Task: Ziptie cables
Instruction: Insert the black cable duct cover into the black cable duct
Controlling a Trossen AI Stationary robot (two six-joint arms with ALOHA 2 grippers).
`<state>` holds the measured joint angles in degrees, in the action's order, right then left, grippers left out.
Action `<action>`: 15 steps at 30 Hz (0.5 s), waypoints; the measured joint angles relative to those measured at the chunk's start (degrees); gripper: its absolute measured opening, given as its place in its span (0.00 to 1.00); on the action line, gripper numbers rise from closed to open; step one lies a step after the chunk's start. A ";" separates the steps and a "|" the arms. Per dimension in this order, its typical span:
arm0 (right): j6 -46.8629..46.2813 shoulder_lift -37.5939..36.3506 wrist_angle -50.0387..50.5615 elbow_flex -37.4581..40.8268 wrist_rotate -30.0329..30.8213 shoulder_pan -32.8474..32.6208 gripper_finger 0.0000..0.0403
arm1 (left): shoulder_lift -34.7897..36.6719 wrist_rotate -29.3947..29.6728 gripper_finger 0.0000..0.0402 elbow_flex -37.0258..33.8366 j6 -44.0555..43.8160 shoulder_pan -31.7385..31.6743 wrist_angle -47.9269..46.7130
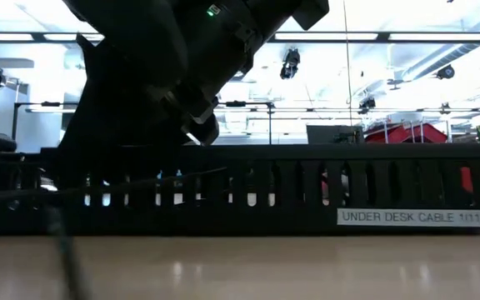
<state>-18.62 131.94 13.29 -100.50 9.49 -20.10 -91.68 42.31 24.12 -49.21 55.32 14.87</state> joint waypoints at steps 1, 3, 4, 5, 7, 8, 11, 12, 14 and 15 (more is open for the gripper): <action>-0.29 0.00 -0.24 -0.05 0.15 0.05 0.56 | 0.22 0.15 0.67 0.00 0.61 -0.23 0.38; -0.08 0.00 -0.25 -0.05 -0.01 0.14 0.55 | 0.59 1.90 0.73 -0.04 1.32 -0.36 1.12; -0.04 0.00 -0.32 -0.05 0.04 0.19 0.54 | 0.61 2.95 0.76 -0.01 1.57 -0.38 1.92; -0.01 0.00 -0.23 -0.05 0.17 0.22 0.54 | 0.63 3.55 0.79 0.03 1.90 -0.50 2.48; 0.16 0.00 -0.08 -0.05 0.12 0.15 0.54 | 0.38 3.25 0.83 0.03 3.41 -1.05 3.64; 0.18 0.00 -0.10 -0.05 0.15 0.15 0.54 | 0.16 3.18 0.85 0.05 3.75 -1.39 4.06; 0.42 0.20 -0.70 -0.05 0.21 0.13 0.55 | -1.00 2.79 0.86 0.07 5.38 -2.68 7.16; 0.44 0.20 -0.71 -0.05 0.17 0.13 0.55 | -1.40 2.73 0.86 0.07 6.37 -3.11 8.71; 0.43 0.42 -0.80 -0.05 0.31 0.15 0.55 | -2.21 2.43 0.86 0.10 8.74 -3.80 12.06; 0.44 0.44 -0.82 -0.05 0.45 0.15 0.55 | -2.55 2.06 0.86 0.13 9.79 -4.13 13.24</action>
<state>-18.17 132.38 12.47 -100.55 9.94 -19.94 -94.23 44.38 24.25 -39.41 51.19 28.11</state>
